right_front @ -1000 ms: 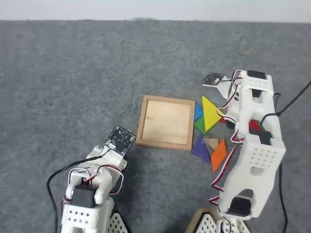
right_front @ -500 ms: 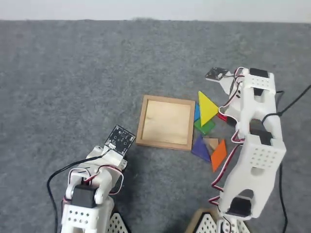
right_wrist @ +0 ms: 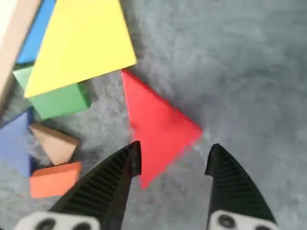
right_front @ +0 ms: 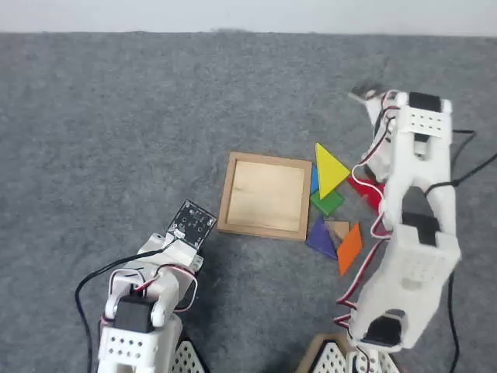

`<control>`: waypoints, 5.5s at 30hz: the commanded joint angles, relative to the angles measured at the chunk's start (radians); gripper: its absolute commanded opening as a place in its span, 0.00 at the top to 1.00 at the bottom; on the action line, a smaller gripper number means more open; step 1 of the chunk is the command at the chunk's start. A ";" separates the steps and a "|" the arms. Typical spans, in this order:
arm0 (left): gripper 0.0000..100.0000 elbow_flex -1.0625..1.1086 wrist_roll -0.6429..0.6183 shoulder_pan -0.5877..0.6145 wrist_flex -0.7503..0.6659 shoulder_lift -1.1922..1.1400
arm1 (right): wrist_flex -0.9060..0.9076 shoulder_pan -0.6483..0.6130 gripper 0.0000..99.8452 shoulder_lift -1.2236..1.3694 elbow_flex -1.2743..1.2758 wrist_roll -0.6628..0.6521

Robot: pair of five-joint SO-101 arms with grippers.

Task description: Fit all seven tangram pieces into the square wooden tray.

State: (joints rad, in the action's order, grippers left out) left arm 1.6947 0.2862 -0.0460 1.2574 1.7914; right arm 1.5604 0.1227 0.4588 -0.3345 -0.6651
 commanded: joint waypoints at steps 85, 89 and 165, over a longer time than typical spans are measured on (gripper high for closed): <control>0.90 -0.012 0.009 0.006 -0.002 0.011 | -0.306 -0.038 0.73 0.085 0.187 -0.100; 0.90 -0.012 0.009 0.006 -0.002 0.011 | -0.308 -0.038 0.73 0.110 0.187 -0.107; 0.90 -0.012 0.009 0.006 -0.002 0.011 | -0.326 -0.101 0.85 0.019 0.361 -0.377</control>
State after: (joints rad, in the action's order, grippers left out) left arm 1.6947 0.2862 -0.0460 1.2574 1.7914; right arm 1.2029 0.0015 0.4772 0.0322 -1.0411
